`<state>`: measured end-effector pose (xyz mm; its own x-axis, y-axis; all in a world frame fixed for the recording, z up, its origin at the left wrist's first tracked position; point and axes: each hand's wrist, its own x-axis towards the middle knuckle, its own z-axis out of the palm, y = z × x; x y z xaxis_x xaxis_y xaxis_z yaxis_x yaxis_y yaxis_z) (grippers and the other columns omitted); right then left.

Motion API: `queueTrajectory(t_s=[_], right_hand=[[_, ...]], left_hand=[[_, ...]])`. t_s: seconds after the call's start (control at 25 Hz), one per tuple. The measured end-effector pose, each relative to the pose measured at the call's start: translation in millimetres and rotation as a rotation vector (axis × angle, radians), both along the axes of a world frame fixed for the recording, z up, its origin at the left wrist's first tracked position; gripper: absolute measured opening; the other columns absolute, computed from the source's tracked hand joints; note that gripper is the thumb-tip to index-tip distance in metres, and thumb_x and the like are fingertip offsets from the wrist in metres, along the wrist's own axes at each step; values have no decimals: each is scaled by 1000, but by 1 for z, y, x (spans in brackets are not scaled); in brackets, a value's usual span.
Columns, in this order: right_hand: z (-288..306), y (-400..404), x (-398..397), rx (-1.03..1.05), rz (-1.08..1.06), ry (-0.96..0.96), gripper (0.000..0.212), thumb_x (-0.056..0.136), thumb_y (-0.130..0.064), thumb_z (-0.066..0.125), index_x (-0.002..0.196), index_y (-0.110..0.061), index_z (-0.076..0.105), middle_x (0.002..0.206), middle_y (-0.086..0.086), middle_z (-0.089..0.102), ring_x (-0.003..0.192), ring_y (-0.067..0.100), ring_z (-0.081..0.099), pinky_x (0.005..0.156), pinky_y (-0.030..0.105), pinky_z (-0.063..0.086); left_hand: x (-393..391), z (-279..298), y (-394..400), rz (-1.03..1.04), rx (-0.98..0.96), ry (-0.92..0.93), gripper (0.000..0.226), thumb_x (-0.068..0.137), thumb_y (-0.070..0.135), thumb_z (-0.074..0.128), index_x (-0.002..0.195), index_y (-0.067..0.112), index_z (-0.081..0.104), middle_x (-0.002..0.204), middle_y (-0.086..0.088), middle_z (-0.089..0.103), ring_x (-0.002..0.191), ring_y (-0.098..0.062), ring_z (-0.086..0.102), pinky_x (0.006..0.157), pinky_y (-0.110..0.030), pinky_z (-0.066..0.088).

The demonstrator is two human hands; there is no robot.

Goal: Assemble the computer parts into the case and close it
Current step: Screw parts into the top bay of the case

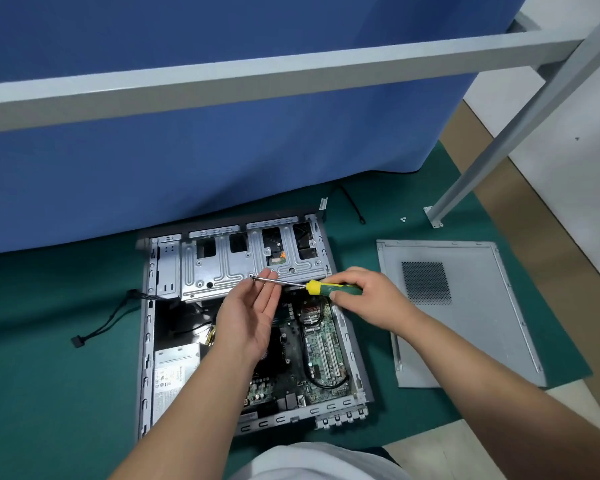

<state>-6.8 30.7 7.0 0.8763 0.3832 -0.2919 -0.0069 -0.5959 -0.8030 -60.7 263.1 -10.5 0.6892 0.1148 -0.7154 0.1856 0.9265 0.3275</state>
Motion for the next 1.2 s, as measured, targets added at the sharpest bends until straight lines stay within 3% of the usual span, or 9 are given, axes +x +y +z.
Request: queueTrajectory(t_s=[0.08, 0.2, 0.28, 0.56, 0.96, 1.2], right_hand=[[0, 4, -3, 154, -156, 73, 30, 87, -23, 79, 111, -40, 73, 108, -10, 72, 89, 7, 70, 78, 17, 53], [-3, 19, -11, 775, -597, 397, 39, 84, -5, 79, 119, -14, 67, 101, 9, 73, 77, 15, 67, 68, 22, 54], [-7, 30, -16, 973, -758, 461, 36, 88, -3, 73, 122, -7, 63, 97, 13, 69, 76, 16, 66, 68, 23, 56], [-7, 46, -25, 779, -774, 266, 32, 99, -10, 64, 130, -8, 56, 97, 9, 64, 85, 22, 74, 84, 34, 59], [-8, 48, -27, 778, -732, 237, 23, 98, -9, 65, 121, -14, 61, 84, -3, 73, 89, 25, 74, 85, 34, 57], [-3, 51, -30, 764, -680, 198, 28, 98, -8, 66, 124, -17, 60, 102, 11, 68, 92, 28, 75, 91, 37, 58]], left_hand=[[-5, 1, 5, 21, -29, -4, 27, 103, 7, 51, 124, -7, 60, 120, -18, 73, 107, -30, 74, 83, -39, 63], [-10, 2, 11, -1, -19, -33, 26, 101, 7, 52, 124, -6, 60, 121, -20, 73, 110, -33, 73, 89, -42, 61], [-13, 3, 13, -28, -20, -42, 24, 101, 7, 53, 119, -5, 61, 122, -20, 72, 111, -33, 72, 91, -44, 60], [-17, -1, 17, -16, -39, -26, 30, 101, 7, 53, 128, -5, 58, 122, -20, 72, 110, -33, 72, 86, -43, 62], [-17, -4, 18, 1, -25, 8, 21, 105, 8, 51, 120, -3, 60, 120, -20, 73, 107, -31, 74, 87, -42, 62], [-14, -5, 18, 27, -30, 28, 26, 108, 10, 48, 124, -6, 59, 116, -17, 75, 105, -28, 75, 90, -40, 61]])
